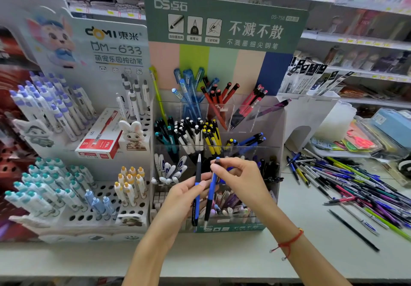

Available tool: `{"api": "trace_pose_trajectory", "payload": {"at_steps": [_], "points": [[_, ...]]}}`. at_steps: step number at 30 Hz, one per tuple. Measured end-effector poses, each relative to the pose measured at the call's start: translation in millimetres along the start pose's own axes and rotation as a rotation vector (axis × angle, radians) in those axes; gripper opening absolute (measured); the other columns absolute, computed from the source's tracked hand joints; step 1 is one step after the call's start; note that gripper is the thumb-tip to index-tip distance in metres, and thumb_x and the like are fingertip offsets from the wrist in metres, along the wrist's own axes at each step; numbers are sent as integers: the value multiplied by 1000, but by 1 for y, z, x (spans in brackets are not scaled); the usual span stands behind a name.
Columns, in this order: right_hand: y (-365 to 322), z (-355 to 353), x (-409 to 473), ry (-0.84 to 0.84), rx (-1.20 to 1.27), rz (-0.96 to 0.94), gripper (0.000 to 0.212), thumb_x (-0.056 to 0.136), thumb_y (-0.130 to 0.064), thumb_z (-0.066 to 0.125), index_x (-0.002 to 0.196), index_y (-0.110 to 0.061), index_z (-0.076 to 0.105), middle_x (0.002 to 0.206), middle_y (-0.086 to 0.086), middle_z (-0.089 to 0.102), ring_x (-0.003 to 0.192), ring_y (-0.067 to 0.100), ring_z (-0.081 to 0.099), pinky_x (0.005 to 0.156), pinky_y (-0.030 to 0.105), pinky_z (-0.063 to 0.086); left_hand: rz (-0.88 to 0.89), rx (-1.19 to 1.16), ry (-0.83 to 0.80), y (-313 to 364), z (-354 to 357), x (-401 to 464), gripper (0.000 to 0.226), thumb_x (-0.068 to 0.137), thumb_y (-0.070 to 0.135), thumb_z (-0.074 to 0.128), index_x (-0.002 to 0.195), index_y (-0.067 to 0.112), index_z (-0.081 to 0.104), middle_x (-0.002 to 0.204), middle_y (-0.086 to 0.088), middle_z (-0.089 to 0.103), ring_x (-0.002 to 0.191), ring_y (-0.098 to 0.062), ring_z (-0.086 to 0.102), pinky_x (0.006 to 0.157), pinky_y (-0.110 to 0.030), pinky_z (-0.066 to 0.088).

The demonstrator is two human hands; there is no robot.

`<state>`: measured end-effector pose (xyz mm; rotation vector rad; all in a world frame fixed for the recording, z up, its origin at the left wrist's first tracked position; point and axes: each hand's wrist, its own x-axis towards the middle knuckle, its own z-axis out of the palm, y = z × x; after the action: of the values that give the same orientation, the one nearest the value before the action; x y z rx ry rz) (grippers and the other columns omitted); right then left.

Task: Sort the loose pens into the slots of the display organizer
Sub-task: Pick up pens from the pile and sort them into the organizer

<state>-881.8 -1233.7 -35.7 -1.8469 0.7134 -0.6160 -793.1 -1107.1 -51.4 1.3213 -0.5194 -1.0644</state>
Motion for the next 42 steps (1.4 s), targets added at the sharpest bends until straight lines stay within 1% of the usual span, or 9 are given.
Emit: {"api": "trace_pose_trajectory", "payload": {"at_steps": [7, 18, 20, 22, 26, 28, 31, 35, 42], "points": [[-12, -8, -18, 372, 266, -131, 6, 89, -15, 65, 94, -17, 64, 81, 0, 70, 76, 16, 69, 63, 25, 56, 143, -224, 317, -4, -1, 8, 34, 104, 25, 30, 109, 24, 64, 119, 9, 68, 118, -11, 59, 106, -38, 40], [-4, 38, -52, 40, 457, 208, 15, 92, -25, 60, 104, -16, 57, 75, 1, 70, 54, 14, 63, 49, 24, 49, 218, -195, 314, -5, 21, 7, 31, 103, 27, 36, 115, 22, 63, 116, 7, 69, 103, -10, 67, 78, -36, 57], [-5, 36, -51, 131, 536, 229, 16, 90, -27, 61, 102, -17, 59, 62, 2, 63, 50, 14, 57, 49, 26, 48, 163, -189, 264, -8, 30, 6, 33, 102, 34, 38, 117, 25, 66, 107, 0, 71, 75, -14, 67, 55, -32, 51], [-5, 30, -47, 269, 547, 232, 14, 88, -31, 61, 96, -19, 62, 57, 3, 60, 50, 14, 55, 49, 27, 48, 118, -120, 208, -7, 43, 6, 31, 99, 40, 43, 113, 31, 69, 98, -7, 73, 70, -22, 59, 58, -35, 46], [-2, 8, -31, 424, 458, 104, 20, 94, -28, 54, 92, -9, 60, 51, 0, 57, 44, 10, 51, 43, 17, 41, 141, -31, 182, 6, 60, 17, 18, 97, 30, 50, 106, 24, 64, 85, 1, 70, 52, 0, 55, 49, -11, 44], [-4, -16, -17, 541, 433, -11, 17, 95, -27, 52, 88, -11, 56, 49, -2, 53, 41, 9, 46, 41, 16, 37, 297, 184, 197, 12, 58, 28, 17, 96, 32, 52, 109, 29, 63, 97, 12, 71, 76, 4, 64, 67, -10, 48], [-6, -64, 12, 674, 216, -175, 13, 96, -26, 52, 85, -19, 53, 58, 2, 56, 44, 9, 49, 43, 19, 41, 615, 802, 399, 18, 45, 52, 26, 94, 30, 58, 120, 30, 60, 111, 19, 64, 105, 3, 55, 90, -16, 41], [-1, -97, 57, 410, -402, -167, 24, 92, -40, 59, 82, -18, 56, 65, 5, 60, 58, 22, 56, 54, 32, 43, 820, 1309, 405, 25, 46, 95, 31, 84, 24, 71, 114, 20, 67, 109, 4, 68, 104, -18, 60, 90, -33, 45], [10, -87, 106, 176, -818, 35, 48, 80, -58, 66, 71, -12, 57, 65, 7, 58, 69, 28, 60, 56, 34, 44, 805, 1380, 440, 33, 46, 119, 14, 81, 20, 74, 95, 22, 70, 90, 5, 70, 84, -19, 65, 78, -34, 45]]}}
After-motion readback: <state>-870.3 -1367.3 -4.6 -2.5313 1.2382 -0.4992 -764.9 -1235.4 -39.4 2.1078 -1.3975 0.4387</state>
